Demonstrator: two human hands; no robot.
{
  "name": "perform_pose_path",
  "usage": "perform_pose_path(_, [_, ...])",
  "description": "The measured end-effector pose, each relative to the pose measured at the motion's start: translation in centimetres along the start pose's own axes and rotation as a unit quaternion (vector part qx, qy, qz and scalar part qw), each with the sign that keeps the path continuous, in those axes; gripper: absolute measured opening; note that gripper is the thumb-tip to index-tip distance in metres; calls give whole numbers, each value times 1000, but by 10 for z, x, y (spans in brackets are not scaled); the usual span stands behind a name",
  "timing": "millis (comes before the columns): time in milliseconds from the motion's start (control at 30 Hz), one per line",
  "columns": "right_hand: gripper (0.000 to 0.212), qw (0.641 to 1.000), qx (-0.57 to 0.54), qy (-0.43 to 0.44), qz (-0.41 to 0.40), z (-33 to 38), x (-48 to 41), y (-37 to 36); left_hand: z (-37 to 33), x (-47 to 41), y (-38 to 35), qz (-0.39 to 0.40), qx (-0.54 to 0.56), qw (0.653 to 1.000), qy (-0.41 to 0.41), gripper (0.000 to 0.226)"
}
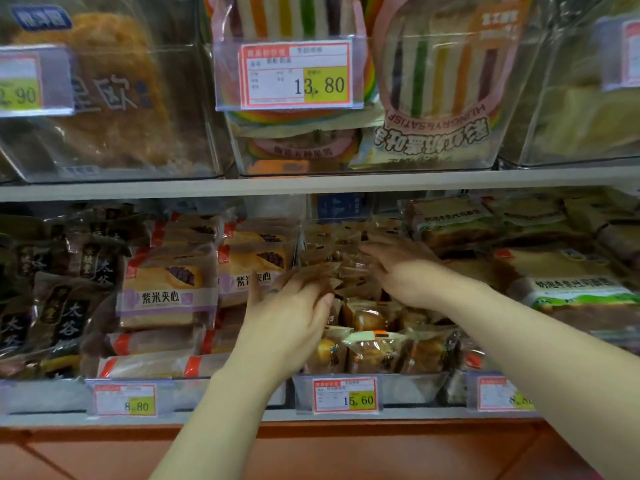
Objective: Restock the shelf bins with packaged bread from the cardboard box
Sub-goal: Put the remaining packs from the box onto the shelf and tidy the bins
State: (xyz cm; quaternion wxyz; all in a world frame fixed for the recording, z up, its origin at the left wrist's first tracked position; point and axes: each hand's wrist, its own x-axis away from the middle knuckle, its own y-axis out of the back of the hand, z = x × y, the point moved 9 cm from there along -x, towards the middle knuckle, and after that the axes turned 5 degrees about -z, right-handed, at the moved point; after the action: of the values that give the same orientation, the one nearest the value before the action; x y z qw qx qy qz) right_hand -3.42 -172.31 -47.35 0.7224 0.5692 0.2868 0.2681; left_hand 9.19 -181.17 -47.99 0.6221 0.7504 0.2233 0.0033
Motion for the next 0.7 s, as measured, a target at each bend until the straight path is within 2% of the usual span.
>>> perform_pose_path(167, [44, 999, -15, -6, 37, -2, -24, -22, 4, -10, -9, 3, 33, 999, 9, 41])
perform_pose_path(267, [47, 999, -13, -2, 30, -7, -27, -25, 7, -12, -12, 4, 39, 999, 10, 43])
perform_pose_path(467, [47, 996, -21, 59, 63, 1, -29, -27, 6, -13, -13, 5, 46, 999, 15, 44])
perform_pose_path(533, [43, 996, -39, 69, 50, 7, -28, -15, 6, -13, -12, 6, 43, 999, 19, 44])
perform_pose_path(633, [41, 992, -110, 34, 49, 6, -25, -6, 5, -11, -12, 8, 43, 999, 18, 44])
perform_pose_path(700, [43, 993, -98, 12, 65, 4, -23, -12, 6, -10, -12, 9, 46, 999, 18, 44])
